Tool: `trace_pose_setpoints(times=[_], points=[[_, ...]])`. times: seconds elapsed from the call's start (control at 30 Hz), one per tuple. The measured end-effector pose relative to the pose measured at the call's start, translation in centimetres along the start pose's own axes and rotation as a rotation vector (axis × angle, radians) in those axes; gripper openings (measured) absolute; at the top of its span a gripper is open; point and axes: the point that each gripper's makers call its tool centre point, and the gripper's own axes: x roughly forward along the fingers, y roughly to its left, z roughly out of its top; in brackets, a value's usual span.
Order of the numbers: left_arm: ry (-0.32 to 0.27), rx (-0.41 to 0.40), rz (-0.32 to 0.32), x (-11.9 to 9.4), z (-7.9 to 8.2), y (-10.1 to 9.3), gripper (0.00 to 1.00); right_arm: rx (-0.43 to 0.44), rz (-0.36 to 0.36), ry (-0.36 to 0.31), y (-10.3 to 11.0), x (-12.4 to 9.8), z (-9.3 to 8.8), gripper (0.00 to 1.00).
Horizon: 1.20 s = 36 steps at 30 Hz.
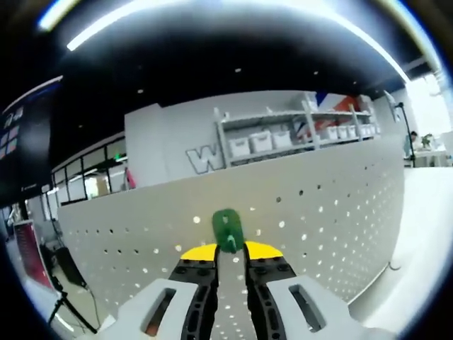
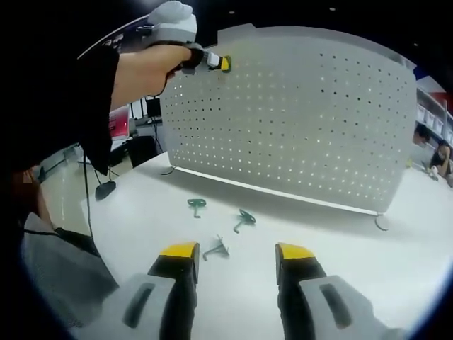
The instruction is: Insert the hook assembly into the mounting plate slot until the hook locks in place.
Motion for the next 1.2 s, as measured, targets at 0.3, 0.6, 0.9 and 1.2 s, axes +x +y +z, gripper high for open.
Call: trace_pose_setpoints(times=[0.3, 0.6, 0.9, 1.2], points=[[0.009, 0.009, -0.023, -0.9, -0.7, -0.7, 0.16, -0.004, 0.002, -0.004, 0.0, 0.1, 0.1, 0.41], [0.023, 0.015, -0.048, -1.9, -2.0, -0.9, 0.18, -0.013, 0.005, -0.005, 0.1, 0.1, 0.3, 0.41], [0.029, 0.013, -0.067, -3.8, -2.6, -0.7, 0.18, -0.02, 0.005, -0.014, 0.1, 0.0, 0.5, 0.41], [0.043, 0.022, -0.079, -6.0, -3.6, -0.5, 0.18, -0.029, 0.011, -0.017, 0.3, 0.1, 0.7, 0.41]])
